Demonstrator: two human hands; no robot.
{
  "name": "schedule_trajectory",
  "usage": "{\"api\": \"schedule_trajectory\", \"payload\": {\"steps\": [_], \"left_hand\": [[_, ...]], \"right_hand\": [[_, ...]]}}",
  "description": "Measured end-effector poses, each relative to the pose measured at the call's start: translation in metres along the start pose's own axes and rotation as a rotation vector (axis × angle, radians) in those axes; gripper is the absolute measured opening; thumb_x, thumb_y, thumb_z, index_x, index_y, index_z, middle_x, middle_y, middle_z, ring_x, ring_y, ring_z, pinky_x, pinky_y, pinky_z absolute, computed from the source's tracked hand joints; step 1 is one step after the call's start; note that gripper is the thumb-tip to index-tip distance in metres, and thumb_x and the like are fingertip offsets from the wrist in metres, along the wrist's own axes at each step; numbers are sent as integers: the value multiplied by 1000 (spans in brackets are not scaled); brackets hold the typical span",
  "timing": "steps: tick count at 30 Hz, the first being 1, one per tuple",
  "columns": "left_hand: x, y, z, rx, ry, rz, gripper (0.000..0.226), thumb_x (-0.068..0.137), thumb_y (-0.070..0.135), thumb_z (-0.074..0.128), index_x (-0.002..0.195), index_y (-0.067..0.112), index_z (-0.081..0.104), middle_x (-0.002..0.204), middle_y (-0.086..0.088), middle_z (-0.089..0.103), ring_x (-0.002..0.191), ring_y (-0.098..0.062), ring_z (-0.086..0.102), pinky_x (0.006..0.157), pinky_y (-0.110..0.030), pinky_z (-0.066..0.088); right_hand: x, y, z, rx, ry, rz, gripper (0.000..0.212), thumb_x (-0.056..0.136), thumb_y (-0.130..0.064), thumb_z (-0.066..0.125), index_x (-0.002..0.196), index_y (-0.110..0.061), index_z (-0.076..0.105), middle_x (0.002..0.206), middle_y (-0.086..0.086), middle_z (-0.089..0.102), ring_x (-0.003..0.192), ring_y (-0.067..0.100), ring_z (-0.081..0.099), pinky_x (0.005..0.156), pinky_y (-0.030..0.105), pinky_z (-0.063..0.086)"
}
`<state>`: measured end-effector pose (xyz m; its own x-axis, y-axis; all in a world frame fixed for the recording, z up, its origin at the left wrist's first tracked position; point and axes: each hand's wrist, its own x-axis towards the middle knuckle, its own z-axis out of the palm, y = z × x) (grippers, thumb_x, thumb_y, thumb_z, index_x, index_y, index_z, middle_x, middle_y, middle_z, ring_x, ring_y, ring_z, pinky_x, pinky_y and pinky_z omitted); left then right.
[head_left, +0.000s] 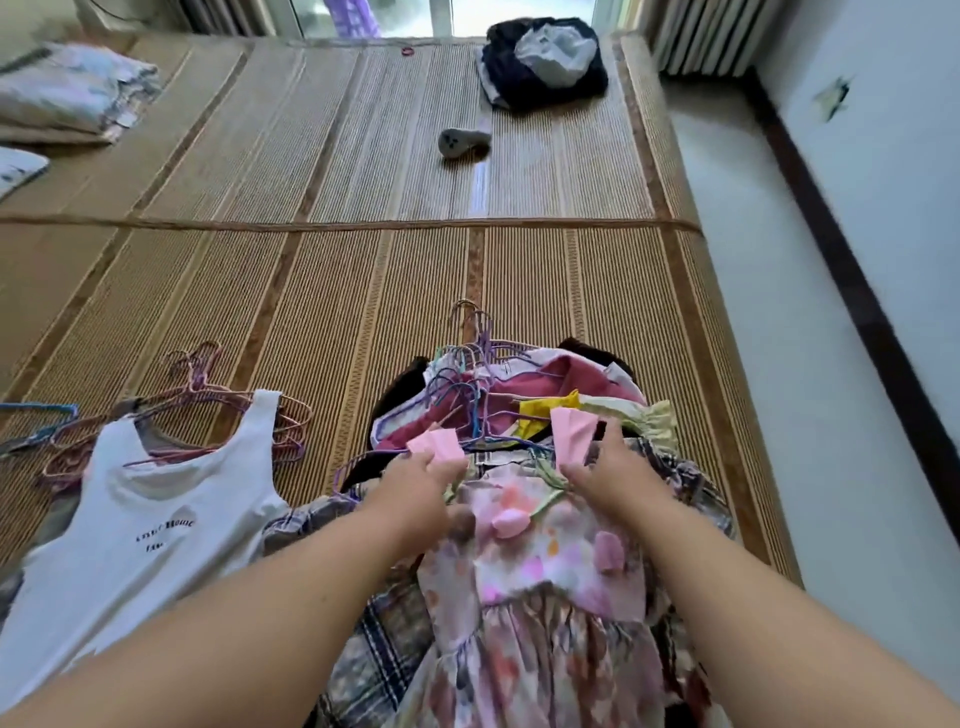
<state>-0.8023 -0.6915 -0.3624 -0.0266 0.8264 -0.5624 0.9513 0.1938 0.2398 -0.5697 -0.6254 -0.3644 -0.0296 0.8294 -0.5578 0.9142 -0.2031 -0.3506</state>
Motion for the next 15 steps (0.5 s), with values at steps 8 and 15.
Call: {"api": "schedule_trajectory", "payload": {"steps": [8,15], "left_hand": [[-7,2,19,41,-106,38,67,84,63,50,144,46,25,158,-2,14,141,-28,21,114,-46,24],[-37,-18,-39,-122,287,-72,77,89,58,45,149,35,3,157,5,2,144,-20,1,115,-49,6]], "right_hand": [[20,-9,9,162,137,-9,39,87,-46,53,118,-23,58,119,10,64,108,31,58,80,32,41],[-33,-24,-40,426,314,-297,34,83,-29,67,116,-21,64,92,-4,66,84,17,62,71,31,47]]}}
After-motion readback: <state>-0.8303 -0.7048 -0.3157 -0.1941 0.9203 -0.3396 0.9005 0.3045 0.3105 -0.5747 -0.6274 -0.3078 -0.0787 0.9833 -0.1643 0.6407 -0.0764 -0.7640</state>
